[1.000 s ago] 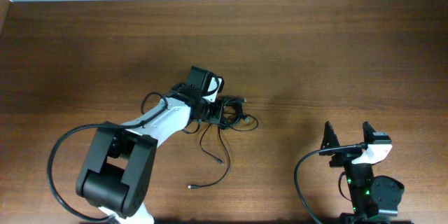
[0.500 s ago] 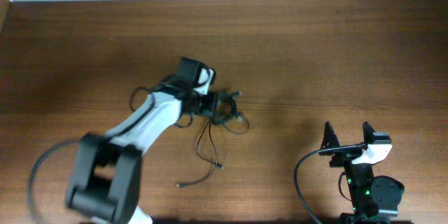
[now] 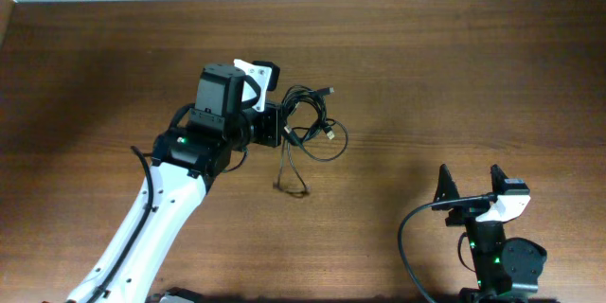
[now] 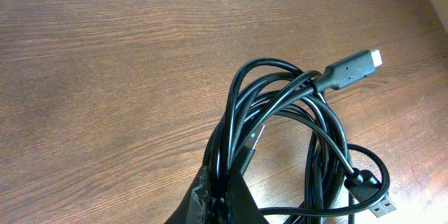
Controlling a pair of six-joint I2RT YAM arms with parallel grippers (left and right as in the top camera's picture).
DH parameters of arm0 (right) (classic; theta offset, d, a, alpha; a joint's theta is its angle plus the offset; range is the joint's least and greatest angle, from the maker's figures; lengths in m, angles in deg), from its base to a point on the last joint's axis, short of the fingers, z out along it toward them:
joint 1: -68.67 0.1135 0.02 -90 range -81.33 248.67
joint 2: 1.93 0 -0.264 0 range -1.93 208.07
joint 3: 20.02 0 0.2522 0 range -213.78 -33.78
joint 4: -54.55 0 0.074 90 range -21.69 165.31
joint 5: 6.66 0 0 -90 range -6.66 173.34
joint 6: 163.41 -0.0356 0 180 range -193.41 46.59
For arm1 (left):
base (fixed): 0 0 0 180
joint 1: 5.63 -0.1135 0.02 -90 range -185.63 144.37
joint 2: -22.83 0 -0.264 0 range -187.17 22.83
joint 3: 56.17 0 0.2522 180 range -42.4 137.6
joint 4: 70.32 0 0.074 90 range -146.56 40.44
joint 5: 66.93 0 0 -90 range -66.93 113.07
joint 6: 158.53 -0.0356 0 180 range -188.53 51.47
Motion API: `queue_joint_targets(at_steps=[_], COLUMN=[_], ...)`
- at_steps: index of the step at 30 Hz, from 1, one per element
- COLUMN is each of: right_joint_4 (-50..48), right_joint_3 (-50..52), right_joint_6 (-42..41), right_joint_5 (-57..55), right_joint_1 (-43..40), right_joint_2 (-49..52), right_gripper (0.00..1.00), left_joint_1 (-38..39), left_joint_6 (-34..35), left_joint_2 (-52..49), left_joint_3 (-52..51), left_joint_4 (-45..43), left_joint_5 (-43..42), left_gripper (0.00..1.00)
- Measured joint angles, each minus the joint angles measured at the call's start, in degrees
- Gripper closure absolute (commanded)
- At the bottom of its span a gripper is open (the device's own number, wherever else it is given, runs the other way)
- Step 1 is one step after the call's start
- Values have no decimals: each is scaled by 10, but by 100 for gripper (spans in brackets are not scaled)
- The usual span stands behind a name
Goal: Untangle cables
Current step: 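Lift the cable bundle with the left gripper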
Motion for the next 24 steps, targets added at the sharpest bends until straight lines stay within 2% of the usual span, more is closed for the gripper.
queue_joint_targets(at_steps=[19, 24], right_joint_4=[0, 4], right_joint_3=[0, 0], right_joint_6=[1, 20], right_joint_5=[0, -43], right_joint_1=[0, 0], right_joint_2=[0, 0], right_gripper=[2, 2], left_joint_1=[0, 0], left_joint_6=[0, 0], left_joint_2=[0, 0], left_joint_3=[0, 0], left_joint_4=[24, 25], left_joint_5=[0, 0], left_gripper=[100, 100])
